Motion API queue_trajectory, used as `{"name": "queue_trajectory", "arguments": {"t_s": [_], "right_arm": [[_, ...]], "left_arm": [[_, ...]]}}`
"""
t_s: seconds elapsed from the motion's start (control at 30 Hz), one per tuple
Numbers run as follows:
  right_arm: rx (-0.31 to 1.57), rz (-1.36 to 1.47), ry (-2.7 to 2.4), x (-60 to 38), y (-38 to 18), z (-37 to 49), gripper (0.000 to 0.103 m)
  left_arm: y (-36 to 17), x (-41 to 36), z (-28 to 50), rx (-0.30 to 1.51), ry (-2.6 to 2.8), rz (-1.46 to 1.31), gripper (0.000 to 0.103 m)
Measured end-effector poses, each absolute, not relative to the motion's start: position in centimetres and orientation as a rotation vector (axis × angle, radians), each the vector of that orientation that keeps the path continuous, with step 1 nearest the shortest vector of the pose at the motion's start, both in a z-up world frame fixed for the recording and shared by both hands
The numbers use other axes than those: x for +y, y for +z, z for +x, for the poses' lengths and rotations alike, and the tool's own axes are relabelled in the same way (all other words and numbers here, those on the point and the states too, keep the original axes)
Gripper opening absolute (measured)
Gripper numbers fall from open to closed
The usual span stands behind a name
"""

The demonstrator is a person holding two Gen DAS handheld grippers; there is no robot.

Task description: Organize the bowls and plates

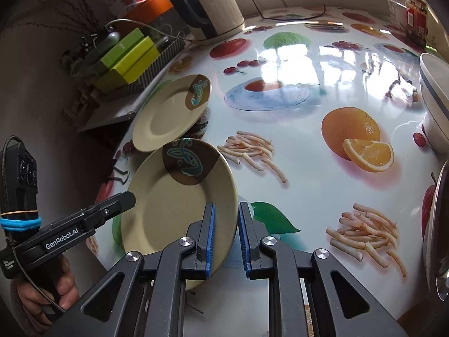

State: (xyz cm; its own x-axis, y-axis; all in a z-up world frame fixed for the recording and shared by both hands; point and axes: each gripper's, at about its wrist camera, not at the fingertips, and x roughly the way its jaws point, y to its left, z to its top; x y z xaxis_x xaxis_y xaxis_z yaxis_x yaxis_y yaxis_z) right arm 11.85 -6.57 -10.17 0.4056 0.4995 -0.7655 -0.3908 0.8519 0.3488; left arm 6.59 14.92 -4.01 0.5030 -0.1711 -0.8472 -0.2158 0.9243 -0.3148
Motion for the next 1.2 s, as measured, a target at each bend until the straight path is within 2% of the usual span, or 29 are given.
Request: {"name": "queue_trajectory", "arguments": {"t_s": [0.7,1.07,1.2], "right_arm": [[0.988,0.082,0.564,-5.9,-10.3,11.6,0.020],[0.947,-0.024,0.555,-4.7,-10.0,10.7,0.031],[0.947,-0.065,0.545,-4.0,-10.1,10.6,0.034]], "left_arm": [[-3.4,15.6,6.0,1.022,0.030,-0.439,0.027],[-4.1,17.0,4.9,1.012,0.023,-0.510,0.028],[-4.3,17.3,4.7,1.008,0.013,-0.526,0.032]]}}
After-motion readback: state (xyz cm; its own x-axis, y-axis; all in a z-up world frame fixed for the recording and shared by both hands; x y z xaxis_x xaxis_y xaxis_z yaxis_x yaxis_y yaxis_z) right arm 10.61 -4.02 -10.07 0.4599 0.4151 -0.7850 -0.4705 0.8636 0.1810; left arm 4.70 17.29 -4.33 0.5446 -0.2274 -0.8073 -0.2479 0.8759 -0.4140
